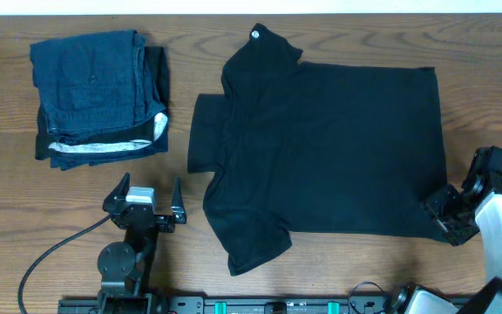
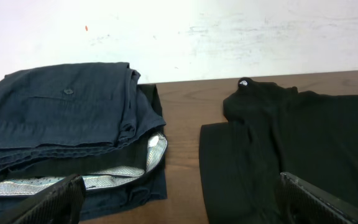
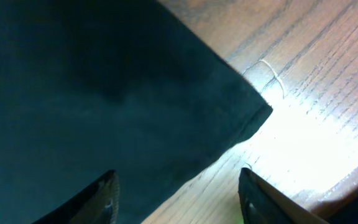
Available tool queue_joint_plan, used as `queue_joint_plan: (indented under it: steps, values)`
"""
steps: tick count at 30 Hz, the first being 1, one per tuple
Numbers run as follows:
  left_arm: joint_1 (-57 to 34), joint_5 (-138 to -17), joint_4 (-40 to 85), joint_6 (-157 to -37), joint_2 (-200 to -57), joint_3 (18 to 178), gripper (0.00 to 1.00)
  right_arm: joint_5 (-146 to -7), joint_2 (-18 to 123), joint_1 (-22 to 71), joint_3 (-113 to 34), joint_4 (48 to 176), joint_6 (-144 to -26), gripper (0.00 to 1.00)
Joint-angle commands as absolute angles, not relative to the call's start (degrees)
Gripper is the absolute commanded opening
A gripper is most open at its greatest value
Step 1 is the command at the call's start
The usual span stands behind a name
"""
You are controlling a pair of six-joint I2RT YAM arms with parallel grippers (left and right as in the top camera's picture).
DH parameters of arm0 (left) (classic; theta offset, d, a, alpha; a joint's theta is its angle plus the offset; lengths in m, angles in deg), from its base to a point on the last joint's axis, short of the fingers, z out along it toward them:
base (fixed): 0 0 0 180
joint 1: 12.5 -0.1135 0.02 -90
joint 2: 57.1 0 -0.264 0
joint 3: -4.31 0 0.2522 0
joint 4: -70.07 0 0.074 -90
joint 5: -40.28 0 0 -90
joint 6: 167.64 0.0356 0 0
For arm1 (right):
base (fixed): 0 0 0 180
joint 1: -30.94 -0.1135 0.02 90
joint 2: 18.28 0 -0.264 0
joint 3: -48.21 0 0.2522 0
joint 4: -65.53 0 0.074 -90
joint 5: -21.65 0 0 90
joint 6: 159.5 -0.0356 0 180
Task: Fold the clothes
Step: 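Release the shirt and move the right gripper to its lower right corner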
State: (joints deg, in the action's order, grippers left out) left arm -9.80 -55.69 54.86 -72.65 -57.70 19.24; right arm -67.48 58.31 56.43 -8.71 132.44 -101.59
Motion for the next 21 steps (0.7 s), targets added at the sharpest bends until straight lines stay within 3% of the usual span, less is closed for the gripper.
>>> queue_joint_plan:
  steps: [1, 16, 19, 21]
  values:
    - [-9.6, -56.5, 52.9, -71.7, -57.3, 18.3, 0.98, -67.5, 60.4, 58.9, -7.3, 131.3, -100.8, 0.58]
    - [-9.6, -56.5, 52.9, -71.7, -57.3, 18.3, 0.98, -68.0, 61.2, 63.4, 0.9, 120.7, -100.7, 0.58]
    - [-9.6, -56.5, 52.9, -71.7, -57.3, 18.3, 0.98, -68.0, 61.2, 63.4, 2.0, 119.3, -100.7, 0.55]
    - [-9.6, -56.5, 52.9, -71.7, -57.3, 18.3, 0.98, -68.3, 61.2, 63.4, 2.4, 118.6, -100.7, 0.45]
